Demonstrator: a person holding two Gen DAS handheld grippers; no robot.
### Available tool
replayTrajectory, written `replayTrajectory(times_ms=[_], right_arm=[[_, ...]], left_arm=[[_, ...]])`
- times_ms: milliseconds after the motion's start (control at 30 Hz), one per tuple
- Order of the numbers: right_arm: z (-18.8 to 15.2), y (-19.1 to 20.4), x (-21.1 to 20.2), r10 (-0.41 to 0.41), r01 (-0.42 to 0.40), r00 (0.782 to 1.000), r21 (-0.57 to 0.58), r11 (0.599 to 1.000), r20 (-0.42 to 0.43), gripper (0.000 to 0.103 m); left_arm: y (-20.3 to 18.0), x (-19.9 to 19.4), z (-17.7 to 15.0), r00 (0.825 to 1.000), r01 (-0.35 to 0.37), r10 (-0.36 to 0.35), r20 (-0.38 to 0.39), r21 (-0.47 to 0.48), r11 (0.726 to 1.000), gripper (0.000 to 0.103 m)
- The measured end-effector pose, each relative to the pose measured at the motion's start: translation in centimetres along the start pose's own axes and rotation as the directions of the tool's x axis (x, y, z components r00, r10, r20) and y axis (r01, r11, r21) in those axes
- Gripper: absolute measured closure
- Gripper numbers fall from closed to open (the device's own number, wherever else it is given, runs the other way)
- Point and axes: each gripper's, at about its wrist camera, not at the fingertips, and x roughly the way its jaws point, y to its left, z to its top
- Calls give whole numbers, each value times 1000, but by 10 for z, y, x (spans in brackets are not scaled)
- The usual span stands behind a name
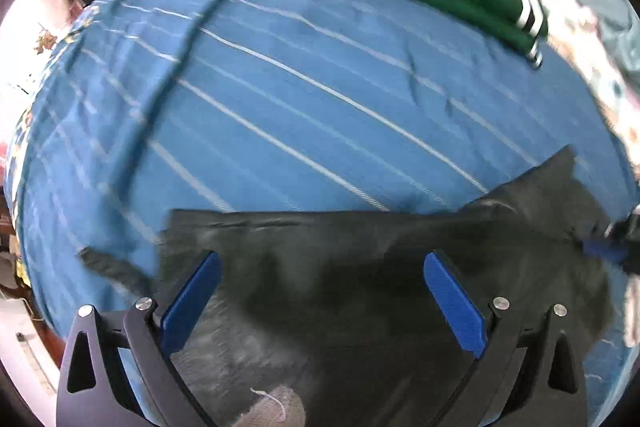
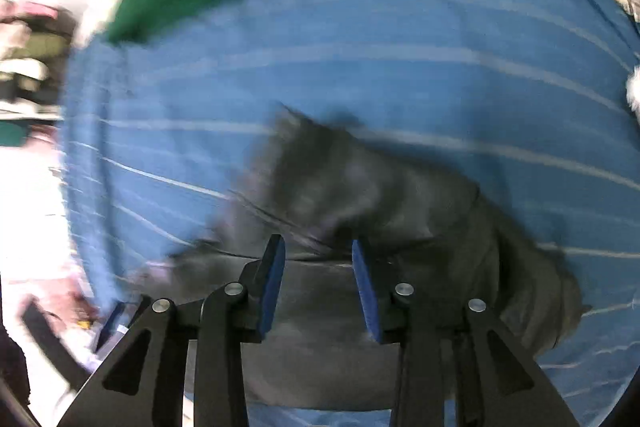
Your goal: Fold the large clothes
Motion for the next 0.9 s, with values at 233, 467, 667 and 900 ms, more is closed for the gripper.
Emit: replayTrajectory(times_ms=[233,467,667,900], right_arm=[[14,-16,25,24,-21,999,67,998,-33,69],[-76,-123,-78,113,-187,943,221,957,313,31],[-139,-204,-26,269,-377,915,400,836,300,30],[-113,-195,50,532,-673,733,340,657,424,29]], left_arm=[[-4,33,8,998,-17,19,-60,31,999,0],[-33,-27,-25,999,48,-47,-12,82,996,0],[-55,23,-48,996,48,-43,-78,67,997,0],[-51,18,-49,995,77,-70,-71,100,992,0]])
